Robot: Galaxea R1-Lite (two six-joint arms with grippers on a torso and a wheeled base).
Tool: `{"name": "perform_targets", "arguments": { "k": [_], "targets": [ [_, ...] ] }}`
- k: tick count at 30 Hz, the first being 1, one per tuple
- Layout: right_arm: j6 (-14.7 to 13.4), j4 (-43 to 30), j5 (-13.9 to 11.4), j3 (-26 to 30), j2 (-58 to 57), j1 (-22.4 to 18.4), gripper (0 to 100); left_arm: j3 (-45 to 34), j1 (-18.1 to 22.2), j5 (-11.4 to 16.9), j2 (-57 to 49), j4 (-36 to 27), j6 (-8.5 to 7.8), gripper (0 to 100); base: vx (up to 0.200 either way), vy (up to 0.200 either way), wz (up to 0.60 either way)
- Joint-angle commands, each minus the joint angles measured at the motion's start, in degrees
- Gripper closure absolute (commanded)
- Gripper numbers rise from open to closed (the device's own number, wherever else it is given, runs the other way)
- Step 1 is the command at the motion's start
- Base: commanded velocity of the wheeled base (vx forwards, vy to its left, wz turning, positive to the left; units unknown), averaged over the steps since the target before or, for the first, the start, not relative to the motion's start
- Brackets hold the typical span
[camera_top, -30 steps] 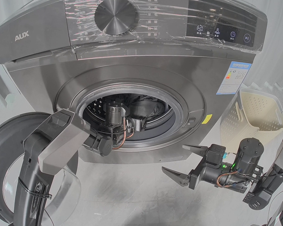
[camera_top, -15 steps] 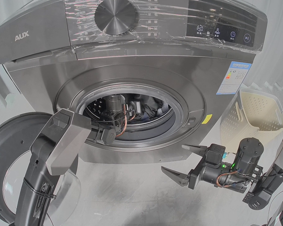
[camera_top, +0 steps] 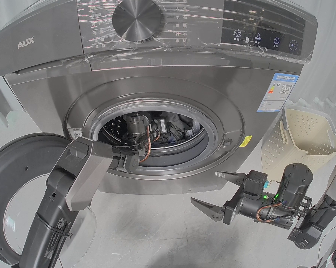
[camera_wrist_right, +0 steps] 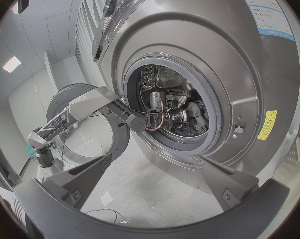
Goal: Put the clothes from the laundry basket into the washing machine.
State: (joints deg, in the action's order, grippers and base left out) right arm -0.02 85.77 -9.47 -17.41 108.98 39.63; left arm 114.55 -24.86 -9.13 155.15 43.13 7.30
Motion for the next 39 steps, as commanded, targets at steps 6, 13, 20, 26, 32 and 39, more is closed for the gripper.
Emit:
{"name": "perform_targets", "arguments": {
  "k": [6, 13, 20, 26, 32, 39],
  "targets": [
    [0.0, 0.0, 0.0, 0.0, -0.1, 0.0, 0, -12.1, -0.7, 1.4, -8.5, -0.6, 0.43, 0, 0.0, 0.0, 0.0],
    [0.0, 0.0, 0.0, 0.0, 0.0, 0.0, 0, -23.4, -0.8, 3.7, -13.1, 1.4, 0.34, 0, 0.0, 0.0, 0.0],
    [0.0, 0.0, 0.0, 0.1, -0.2, 0.0, 0, -32.5, -2.6, 4.1, -17.6, 4.0, -0.62, 0, 0.0, 0.0, 0.0],
    [0.0, 0.0, 0.0, 0.4, -0.3, 0.0, 0, -44.9, -4.1, 4.8, -24.3, 8.6, -3.52, 0, 0.0, 0.0, 0.0],
    [-0.1, -0.1, 0.0, 1.0, -0.6, -0.1, 0, -59.4, -7.5, 6.0, -32.9, 13.2, -3.87, 0, 0.0, 0.0, 0.0],
    [-0.1, 0.0, -0.1, 3.8, -4.8, -0.9, 0, -76.8, -14.6, 6.3, -42.6, 24.2, -3.17, 0, 0.0, 0.0, 0.0]
  ]
}}
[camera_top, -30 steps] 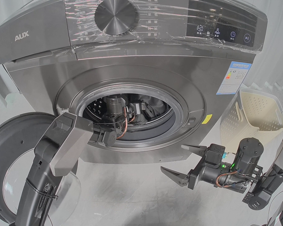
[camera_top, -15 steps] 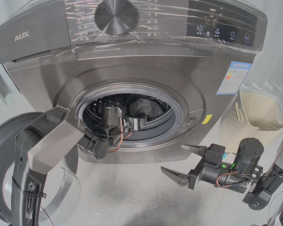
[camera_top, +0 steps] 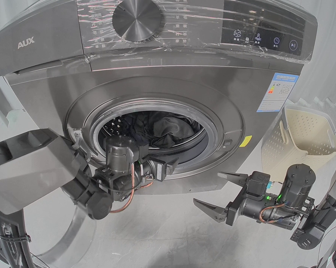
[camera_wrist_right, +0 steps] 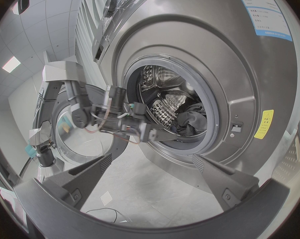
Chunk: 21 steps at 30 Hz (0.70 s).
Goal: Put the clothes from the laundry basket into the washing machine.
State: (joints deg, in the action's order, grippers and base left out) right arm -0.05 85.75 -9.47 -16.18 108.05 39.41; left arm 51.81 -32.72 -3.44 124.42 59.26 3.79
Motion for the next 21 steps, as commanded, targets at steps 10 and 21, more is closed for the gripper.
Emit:
{"name": "perform_targets", "arguments": {
  "k": [10, 21],
  "targets": [
    [-0.5, -0.1, 3.1, 6.4, -14.2, -3.6, 0, -28.0, -10.7, -7.2, -24.0, 16.8, -0.36, 0, 0.0, 0.0, 0.0],
    [-1.5, -1.4, 9.6, 10.4, -24.6, -12.6, 0, -38.9, -7.1, -8.9, -38.8, 16.9, -4.05, 0, -0.036, 0.0, 0.0]
  ]
}}
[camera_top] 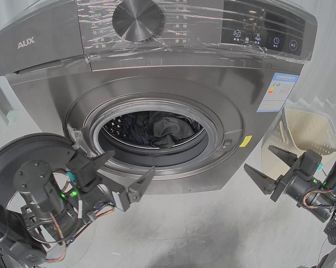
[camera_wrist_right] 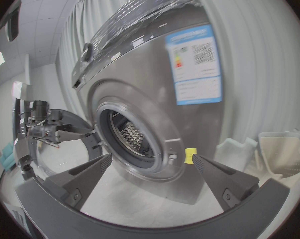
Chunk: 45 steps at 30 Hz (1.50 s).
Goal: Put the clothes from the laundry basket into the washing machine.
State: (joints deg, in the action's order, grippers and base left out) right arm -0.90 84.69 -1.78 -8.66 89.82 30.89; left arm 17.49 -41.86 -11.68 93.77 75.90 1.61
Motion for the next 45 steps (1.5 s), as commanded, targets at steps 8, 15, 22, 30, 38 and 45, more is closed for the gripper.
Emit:
{"name": "perform_targets", "arguments": {
  "k": [8, 15, 22, 30, 38, 45],
  "targets": [
    [-1.0, -1.5, 3.5, 8.7, -12.8, -9.9, 0, -7.5, 3.5, -0.6, -19.1, -3.6, -5.74, 0, -0.2, 0.0, 0.0],
    [-1.0, -12.2, 3.2, 8.7, -24.2, -13.3, 0, -8.6, 7.7, -0.1, -32.0, -13.5, -6.62, 0, -0.2, 0.0, 0.0],
    [-0.4, -40.0, 3.3, 8.6, -48.3, -13.8, 0, -11.9, 12.2, 0.4, -44.9, -22.5, -6.79, 0, -0.2, 0.0, 0.0],
    [-0.3, -61.8, 3.4, 5.4, -69.3, -17.5, 0, -17.4, 19.9, 1.4, -57.3, -29.6, -6.79, 0, -0.2, 0.0, 0.0],
    [-0.2, -69.5, 3.4, 8.0, -80.1, -23.9, 0, -17.5, 30.9, 6.8, -75.1, -51.6, -6.53, 0, -0.1, 0.0, 0.0],
    [-0.4, -80.2, 2.4, 8.7, -87.9, -30.0, 0, -17.5, 36.1, 9.5, -88.9, -66.5, -6.18, 0, 0.0, 0.0, 0.0]
  ]
}}
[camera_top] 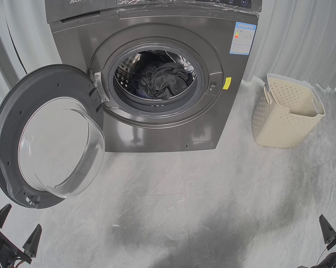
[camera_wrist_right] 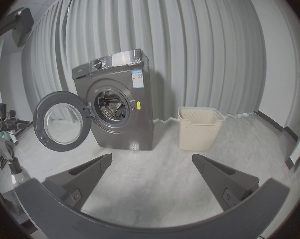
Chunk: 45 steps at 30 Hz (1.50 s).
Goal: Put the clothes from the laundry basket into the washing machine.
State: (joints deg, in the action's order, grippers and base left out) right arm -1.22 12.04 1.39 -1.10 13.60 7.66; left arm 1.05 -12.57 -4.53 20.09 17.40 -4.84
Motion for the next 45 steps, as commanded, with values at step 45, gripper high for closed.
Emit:
{"name": "perform_targets", "arguments": {
  "k": [45],
  "targets": [
    [0.7, -12.0, -0.5, 1.1, -13.6, -7.9, 0, -1.0, 12.7, 3.3, -20.1, -17.5, 4.49, 0, 0.0, 0.062, 0.08]
  ]
}}
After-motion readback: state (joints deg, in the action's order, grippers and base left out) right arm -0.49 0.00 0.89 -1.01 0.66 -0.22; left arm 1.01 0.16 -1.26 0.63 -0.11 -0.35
